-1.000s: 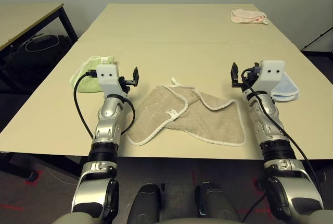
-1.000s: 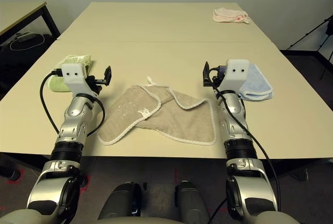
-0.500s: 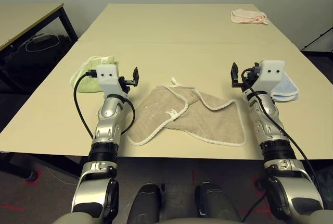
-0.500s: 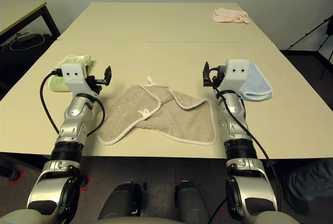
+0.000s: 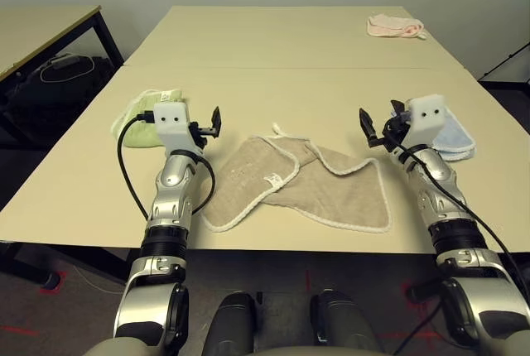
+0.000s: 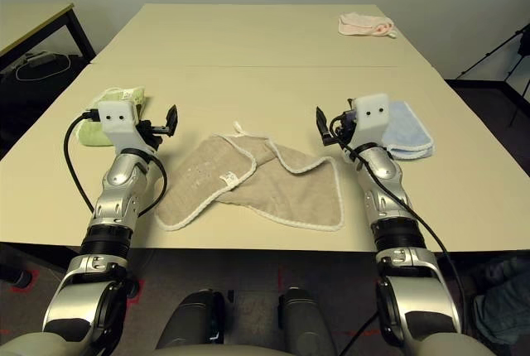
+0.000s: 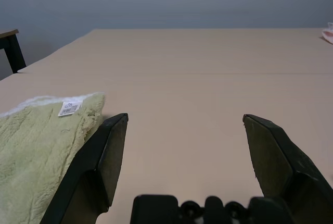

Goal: Fold the towel and set it aside.

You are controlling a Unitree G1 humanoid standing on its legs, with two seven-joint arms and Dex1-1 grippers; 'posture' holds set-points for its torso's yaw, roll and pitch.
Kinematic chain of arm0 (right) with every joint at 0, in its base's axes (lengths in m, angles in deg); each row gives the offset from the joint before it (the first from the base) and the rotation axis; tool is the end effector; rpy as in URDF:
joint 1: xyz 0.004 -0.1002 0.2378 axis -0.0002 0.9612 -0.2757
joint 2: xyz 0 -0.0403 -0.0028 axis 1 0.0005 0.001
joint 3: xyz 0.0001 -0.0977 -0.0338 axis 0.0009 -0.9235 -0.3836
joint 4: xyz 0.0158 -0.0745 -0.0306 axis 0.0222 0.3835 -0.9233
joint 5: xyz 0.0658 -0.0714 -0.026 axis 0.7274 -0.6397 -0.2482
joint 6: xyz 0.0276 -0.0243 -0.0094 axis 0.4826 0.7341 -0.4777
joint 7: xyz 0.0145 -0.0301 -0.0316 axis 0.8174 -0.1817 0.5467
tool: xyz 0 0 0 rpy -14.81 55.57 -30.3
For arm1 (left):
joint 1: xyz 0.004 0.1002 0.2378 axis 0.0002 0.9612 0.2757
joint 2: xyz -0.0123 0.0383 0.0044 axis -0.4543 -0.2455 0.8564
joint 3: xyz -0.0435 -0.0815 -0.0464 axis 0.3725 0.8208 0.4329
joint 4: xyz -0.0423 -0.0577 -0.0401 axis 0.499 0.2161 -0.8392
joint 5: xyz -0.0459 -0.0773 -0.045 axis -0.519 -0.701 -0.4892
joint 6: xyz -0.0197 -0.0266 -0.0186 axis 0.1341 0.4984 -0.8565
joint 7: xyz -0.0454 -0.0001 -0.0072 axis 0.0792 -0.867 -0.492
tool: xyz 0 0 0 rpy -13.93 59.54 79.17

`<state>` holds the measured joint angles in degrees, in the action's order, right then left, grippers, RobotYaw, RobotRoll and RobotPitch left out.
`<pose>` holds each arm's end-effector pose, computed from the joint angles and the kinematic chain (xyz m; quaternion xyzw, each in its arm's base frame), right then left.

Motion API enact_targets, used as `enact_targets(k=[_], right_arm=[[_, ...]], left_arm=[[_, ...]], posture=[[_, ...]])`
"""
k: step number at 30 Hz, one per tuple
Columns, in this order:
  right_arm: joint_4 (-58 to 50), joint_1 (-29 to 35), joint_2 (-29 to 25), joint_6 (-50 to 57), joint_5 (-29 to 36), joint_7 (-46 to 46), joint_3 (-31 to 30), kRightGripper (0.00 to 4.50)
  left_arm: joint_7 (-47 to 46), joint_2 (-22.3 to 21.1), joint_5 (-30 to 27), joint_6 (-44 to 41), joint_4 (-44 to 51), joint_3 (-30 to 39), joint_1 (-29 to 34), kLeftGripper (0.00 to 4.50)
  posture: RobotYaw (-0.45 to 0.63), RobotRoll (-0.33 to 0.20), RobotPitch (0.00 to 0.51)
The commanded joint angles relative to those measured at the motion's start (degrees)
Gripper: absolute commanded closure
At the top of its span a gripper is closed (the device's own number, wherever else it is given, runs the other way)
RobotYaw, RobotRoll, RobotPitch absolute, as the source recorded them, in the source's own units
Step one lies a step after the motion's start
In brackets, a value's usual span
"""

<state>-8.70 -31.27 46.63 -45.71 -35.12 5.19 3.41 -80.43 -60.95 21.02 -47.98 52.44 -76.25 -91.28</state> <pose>0.3007 -0.2288 0.0971 -0.1073 -0.0508 0.2058 0.9714 0.2935 0.2028 0.0916 0.0223 -0.0759 -0.0043 0.9969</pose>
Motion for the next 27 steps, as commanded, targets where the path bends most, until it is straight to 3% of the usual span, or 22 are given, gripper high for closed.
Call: enact_targets(k=[1, 4, 18, 27], right_arm=[[3.61, -1.08, -1.98, -2.07, 1.80, 8.90, -0.49, 0.02], [4.44, -1.69, -2.85, -2.07, 3.85, 15.04, 0.06, 0.02], [5.62, -3.86, -7.05, -2.08, 3.09, 26.75, -1.07, 0.02], [3.50, -4.19, -8.87, -0.86, 2.81, 29.17, -1.95, 0.02]], left_arm=[[0.45, -0.38, 0.16, -0.95, 1.03, -0.63, 1.06, 0.00], [0.43, -0.44, 0.11, -1.13, 1.15, -0.65, 1.10, 0.00], [1.98, -0.72, -0.51, -2.49, 1.27, -0.98, 0.90, 0.00], [19.15, -5.48, -3.15, -4.26, 3.67, -5.19, 2.13, 0.00]], posture=[[0.01, 0.000, 0.000], [0.02, 0.000, 0.000], [0.01, 0.000, 0.000], [0.01, 0.000, 0.004]])
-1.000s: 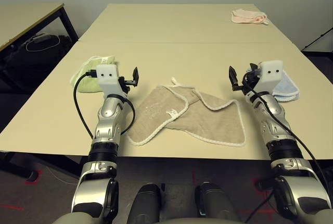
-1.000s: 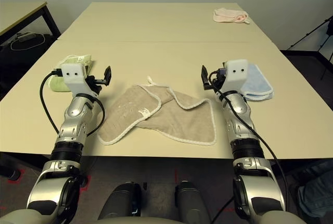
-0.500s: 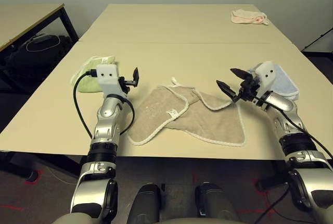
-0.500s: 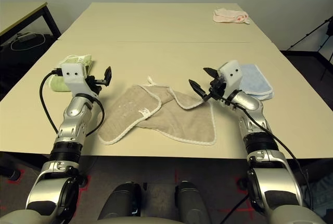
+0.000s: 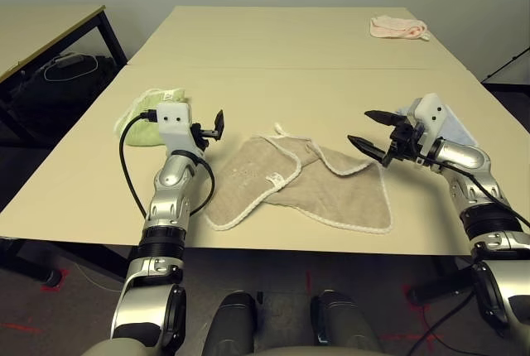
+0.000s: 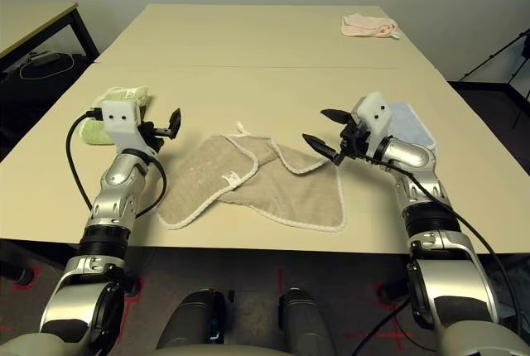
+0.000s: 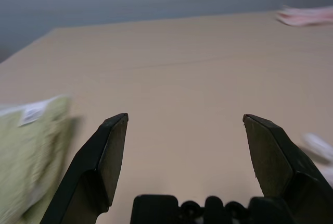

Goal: Fold the towel and set it aside.

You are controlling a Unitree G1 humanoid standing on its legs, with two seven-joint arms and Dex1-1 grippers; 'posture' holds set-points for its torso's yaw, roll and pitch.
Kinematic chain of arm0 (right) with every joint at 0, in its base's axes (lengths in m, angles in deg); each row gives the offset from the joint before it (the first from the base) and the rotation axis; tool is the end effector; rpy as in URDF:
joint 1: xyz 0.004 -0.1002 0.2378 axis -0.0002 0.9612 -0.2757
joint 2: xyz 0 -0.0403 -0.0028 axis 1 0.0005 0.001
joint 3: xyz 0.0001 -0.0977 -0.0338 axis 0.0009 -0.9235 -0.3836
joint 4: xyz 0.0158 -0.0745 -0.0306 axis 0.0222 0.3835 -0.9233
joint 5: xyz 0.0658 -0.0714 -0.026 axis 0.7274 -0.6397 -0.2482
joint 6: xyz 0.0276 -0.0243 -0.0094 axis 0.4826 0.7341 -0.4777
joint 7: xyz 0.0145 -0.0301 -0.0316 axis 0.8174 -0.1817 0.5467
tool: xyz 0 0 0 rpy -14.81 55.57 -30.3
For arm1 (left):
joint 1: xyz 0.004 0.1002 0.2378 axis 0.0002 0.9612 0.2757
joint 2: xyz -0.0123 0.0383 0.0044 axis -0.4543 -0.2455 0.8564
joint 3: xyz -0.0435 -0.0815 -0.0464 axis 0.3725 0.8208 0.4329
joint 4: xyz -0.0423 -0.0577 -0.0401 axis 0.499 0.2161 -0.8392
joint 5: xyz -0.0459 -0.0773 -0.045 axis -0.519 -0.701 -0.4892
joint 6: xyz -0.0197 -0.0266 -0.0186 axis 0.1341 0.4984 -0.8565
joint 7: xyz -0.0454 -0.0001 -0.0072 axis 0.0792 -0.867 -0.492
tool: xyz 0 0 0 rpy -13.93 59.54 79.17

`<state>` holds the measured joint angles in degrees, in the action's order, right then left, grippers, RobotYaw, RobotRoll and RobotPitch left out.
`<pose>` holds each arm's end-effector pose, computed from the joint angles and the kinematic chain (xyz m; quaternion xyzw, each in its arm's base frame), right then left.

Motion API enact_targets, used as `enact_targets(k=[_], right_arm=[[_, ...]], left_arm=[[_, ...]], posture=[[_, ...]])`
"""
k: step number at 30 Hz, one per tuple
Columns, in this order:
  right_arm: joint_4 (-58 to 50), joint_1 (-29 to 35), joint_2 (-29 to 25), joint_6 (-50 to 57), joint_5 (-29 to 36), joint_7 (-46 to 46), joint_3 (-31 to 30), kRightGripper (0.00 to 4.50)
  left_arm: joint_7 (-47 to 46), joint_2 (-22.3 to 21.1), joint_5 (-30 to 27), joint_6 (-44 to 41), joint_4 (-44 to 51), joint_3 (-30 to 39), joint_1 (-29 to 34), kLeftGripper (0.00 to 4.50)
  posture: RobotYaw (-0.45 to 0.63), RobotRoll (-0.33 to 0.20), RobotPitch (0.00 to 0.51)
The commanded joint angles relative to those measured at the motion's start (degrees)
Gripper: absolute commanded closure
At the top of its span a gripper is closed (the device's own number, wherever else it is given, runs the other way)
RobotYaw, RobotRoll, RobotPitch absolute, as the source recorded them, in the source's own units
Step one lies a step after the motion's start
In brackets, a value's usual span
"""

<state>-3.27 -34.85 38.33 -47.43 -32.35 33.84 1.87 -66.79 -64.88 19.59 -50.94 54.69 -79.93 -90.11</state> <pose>0.3048 -0.2638 0.1180 -0.1570 -0.0106 0.4088 0.8990 0.2909 0.2095 0.0954 0.0602 -0.0522 -0.1374 0.9873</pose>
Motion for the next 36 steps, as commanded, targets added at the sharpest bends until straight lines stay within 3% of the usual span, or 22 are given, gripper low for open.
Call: enact_targets(k=[1, 11, 20, 27, 36], right_arm=[[-2.31, -0.53, -0.46, 1.10, 0.09, 0.54, -0.49, 0.02], [-4.51, -0.21, -0.69, 2.40, -0.63, 1.58, -1.55, 0.02], [-5.88, 0.12, -1.57, 3.86, -0.70, 2.64, -2.24, 0.02], [-5.43, -1.20, -5.77, 3.33, -4.22, 6.20, -5.77, 0.02], [-1.95, -6.22, -11.75, -0.13, -11.12, 14.22, -12.16, 0.02]], left_arm=[[7.89, -2.44, -2.17, -1.75, 1.74, -1.95, 1.08, 0.00], [34.93, -12.32, -6.70, -5.37, 1.89, -7.57, -0.08, 0.00], [50.62, -14.83, -6.53, -5.98, -0.27, -12.61, -3.77, 0.00], [53.62, -14.78, -4.76, -4.09, -3.68, -14.61, -5.66, 0.00], [50.48, -12.93, -5.40, -6.22, -3.20, -13.98, -5.66, 0.00]], posture=[[0.01, 0.000, 0.004], [0.02, 0.000, 0.004], [0.00, 0.000, 0.005], [-0.01, 0.000, 0.005], [0.00, 0.000, 0.007]])
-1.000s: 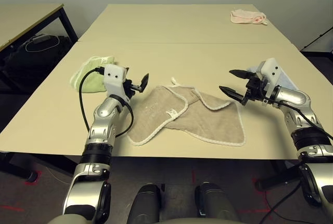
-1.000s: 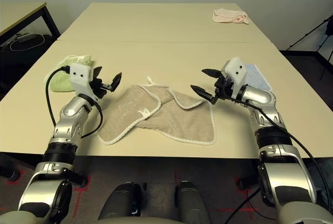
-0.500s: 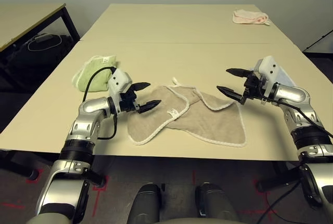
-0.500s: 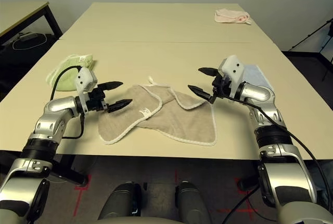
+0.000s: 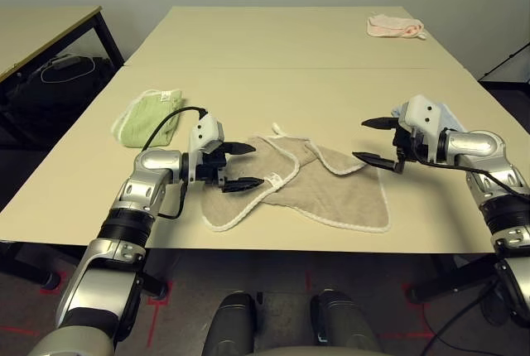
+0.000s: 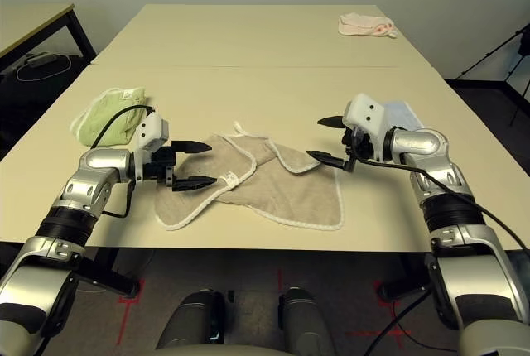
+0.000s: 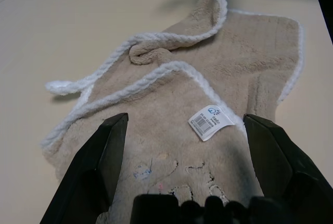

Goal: Fold the towel and set it aside.

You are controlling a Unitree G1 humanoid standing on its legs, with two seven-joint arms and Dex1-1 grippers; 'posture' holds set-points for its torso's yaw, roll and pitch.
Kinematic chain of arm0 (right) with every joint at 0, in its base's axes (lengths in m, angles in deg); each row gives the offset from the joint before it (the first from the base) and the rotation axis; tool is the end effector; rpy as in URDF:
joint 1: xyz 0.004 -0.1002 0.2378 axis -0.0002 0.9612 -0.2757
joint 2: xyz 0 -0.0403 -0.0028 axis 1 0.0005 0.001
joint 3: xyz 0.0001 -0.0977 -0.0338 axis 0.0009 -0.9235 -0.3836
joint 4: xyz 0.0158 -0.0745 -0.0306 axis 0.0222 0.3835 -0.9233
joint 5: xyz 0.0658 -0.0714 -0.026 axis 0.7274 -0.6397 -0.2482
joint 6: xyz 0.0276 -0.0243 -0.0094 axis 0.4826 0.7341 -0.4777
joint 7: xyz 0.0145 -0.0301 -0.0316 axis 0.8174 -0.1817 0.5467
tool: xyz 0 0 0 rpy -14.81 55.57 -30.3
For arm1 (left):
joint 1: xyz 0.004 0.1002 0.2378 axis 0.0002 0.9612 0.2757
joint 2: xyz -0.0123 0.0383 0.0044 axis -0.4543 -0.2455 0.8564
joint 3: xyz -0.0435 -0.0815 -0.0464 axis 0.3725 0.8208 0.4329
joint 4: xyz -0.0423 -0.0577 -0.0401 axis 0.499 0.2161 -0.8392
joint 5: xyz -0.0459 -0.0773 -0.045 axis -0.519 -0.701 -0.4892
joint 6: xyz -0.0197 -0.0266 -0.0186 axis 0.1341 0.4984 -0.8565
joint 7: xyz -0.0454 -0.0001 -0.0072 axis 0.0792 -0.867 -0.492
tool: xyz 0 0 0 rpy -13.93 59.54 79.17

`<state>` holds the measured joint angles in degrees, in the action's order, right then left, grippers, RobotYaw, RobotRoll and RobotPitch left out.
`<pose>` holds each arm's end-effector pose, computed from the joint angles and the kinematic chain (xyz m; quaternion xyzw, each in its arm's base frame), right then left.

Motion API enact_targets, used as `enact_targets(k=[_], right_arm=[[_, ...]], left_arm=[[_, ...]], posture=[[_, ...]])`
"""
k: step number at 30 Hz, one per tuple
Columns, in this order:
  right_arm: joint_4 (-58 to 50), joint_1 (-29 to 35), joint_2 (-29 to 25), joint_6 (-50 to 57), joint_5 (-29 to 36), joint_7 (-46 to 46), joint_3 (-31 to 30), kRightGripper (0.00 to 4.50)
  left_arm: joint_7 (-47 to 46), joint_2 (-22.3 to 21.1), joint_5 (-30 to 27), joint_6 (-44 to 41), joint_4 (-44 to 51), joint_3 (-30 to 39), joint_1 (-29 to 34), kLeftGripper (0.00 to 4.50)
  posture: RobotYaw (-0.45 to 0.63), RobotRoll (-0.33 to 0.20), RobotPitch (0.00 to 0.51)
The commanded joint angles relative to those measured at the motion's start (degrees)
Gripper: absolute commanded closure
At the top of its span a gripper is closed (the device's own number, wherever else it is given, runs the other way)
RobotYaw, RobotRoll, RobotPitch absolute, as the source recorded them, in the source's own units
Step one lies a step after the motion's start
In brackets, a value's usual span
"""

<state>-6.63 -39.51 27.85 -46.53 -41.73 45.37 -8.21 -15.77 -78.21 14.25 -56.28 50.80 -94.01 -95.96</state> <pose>0.3114 -0.2726 0.1632 -0.3360 0.0929 0.5025 0.7912 0.3059 0.2249 0.1175 0.1381 0.0811 -0.5826 0.7968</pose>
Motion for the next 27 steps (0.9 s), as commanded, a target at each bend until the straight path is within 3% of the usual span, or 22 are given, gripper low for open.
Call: enact_targets(k=[1, 7, 17, 27], right_arm=[[1.62, -2.01, -1.78, -1.29, -2.50, 3.69, -2.82, 0.02], [2.24, -3.80, -3.24, -2.88, -6.24, 6.64, -6.32, 0.02], [4.18, -6.07, -1.77, -7.88, -10.99, 3.88, -9.45, 0.02], [6.30, -7.56, -0.03, -10.43, -12.56, 3.16, -10.13, 0.02]], left_arm=[[-0.66, 0.46, -0.07, -0.96, 0.95, 0.09, 0.37, 0.00], [-1.20, 0.53, 0.28, -1.12, 1.72, -0.08, 1.00, 0.00], [-1.98, 0.64, 1.04, -1.12, 1.86, -0.67, 0.79, 0.00], [-2.42, 0.62, 1.46, -0.97, 1.93, -0.83, 0.88, 0.00]], posture=[[0.00, 0.000, 0.007], [0.00, 0.000, 0.008], [0.00, 0.000, 0.003], [0.01, 0.000, 0.000]])
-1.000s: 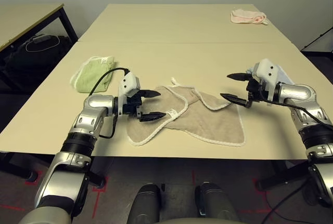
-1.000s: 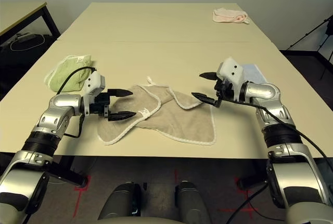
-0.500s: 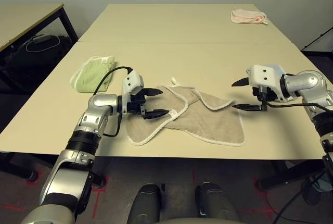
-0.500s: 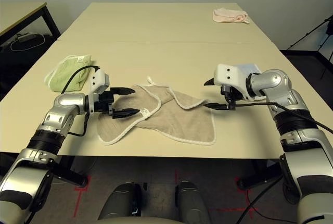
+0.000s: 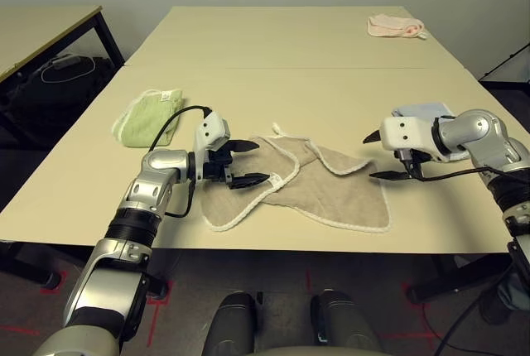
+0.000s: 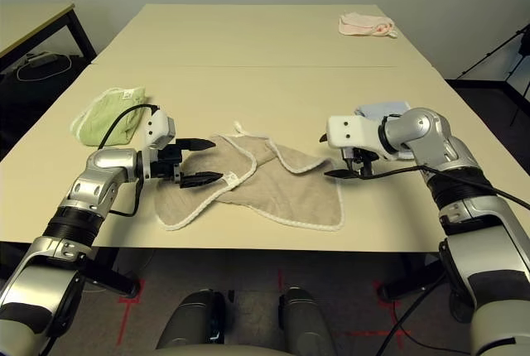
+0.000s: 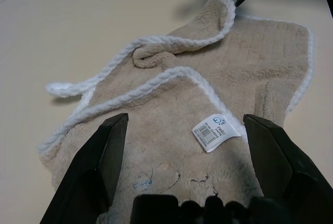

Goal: Fold the towel and set it aside.

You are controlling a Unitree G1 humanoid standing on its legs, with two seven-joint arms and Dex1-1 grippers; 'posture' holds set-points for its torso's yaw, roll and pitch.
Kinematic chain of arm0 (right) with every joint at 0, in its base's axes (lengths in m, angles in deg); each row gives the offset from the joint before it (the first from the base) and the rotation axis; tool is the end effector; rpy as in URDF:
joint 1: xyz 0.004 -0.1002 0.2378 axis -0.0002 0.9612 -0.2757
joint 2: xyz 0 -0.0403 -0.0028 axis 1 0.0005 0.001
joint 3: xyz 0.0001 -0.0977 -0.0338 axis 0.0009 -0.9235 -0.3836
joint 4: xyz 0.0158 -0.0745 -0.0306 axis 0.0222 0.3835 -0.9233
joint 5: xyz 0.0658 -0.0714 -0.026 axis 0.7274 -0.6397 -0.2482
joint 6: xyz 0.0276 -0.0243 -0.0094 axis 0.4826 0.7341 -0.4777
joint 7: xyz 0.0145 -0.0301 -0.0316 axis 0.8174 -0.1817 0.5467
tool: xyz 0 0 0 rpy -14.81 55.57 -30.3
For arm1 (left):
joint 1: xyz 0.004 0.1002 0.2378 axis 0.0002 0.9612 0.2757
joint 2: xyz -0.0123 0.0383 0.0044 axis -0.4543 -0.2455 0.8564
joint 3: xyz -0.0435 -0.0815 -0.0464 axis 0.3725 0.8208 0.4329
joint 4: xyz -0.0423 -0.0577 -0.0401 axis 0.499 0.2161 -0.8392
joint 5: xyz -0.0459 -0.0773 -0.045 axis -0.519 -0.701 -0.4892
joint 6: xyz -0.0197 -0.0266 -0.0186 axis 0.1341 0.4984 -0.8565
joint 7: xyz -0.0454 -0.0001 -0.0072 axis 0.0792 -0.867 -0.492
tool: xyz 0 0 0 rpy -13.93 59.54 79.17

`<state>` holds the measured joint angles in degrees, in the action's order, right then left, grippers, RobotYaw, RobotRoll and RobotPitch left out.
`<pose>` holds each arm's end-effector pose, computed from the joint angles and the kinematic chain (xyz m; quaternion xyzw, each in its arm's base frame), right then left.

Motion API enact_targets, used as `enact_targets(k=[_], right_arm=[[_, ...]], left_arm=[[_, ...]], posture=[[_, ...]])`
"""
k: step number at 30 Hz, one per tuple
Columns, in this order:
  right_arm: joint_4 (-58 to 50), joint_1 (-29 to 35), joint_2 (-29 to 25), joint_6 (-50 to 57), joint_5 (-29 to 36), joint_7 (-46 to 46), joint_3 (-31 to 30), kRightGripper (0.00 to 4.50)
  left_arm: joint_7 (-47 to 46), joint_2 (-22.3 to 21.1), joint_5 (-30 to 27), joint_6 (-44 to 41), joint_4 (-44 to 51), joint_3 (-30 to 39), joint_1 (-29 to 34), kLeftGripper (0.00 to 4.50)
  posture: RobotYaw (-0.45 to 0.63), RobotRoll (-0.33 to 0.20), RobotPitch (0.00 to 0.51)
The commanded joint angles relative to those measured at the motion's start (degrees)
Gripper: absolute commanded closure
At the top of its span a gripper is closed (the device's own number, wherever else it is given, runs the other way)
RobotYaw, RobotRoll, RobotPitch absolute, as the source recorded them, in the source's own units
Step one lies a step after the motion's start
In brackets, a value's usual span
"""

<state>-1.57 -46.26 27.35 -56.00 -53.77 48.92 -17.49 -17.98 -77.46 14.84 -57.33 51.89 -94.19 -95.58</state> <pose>0.3255 -0.2489 0.1742 -0.4736 0.1415 0.5540 0.6699 0.3052 0.2201 0.1161 0.1376 0.0822 -0.5720 0.8045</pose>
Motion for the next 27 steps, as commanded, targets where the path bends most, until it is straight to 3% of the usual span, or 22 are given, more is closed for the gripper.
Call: enact_targets(k=[1, 4, 13, 20, 23, 27], right_arm=[[1.47, -0.93, 0.62, -1.12, -0.57, -0.40, -0.84, 0.19], [2.08, -1.17, 0.95, -1.75, -0.85, -0.31, -1.02, 0.96], [4.75, -1.87, 1.35, -3.21, -2.00, 0.15, -2.10, 4.36], [5.87, -1.91, 1.32, -2.33, 0.36, 0.38, 0.06, 4.44], [4.85, -0.68, 3.04, 4.24, 7.07, 0.42, 4.89, 4.44], [1.03, 2.58, 3.99, 9.54, 11.43, -0.86, 8.35, 4.44]], left_arm=[[-0.23, -0.12, 0.89, 0.06, 0.86, -0.65, 0.51, 0.00], [-0.30, -0.07, 0.95, 0.00, 0.91, -0.66, 0.58, 0.00], [-0.27, -0.08, 1.36, -0.07, 0.60, -0.75, 0.42, 0.00], [-0.17, -0.23, 1.40, -0.61, 0.92, -0.77, 0.62, 0.00], [-1.03, 0.05, 0.89, -2.98, 1.82, -0.45, 0.53, 0.00], [-4.45, 1.66, -1.11, -11.29, 5.31, 0.64, -0.54, 0.00]], posture=[[0.01, 0.000, 0.000], [0.01, 0.000, 0.000], [0.01, 0.000, 0.000], [0.01, 0.000, 0.000], [0.01, 0.000, 0.000], [0.01, 0.000, 0.002]])
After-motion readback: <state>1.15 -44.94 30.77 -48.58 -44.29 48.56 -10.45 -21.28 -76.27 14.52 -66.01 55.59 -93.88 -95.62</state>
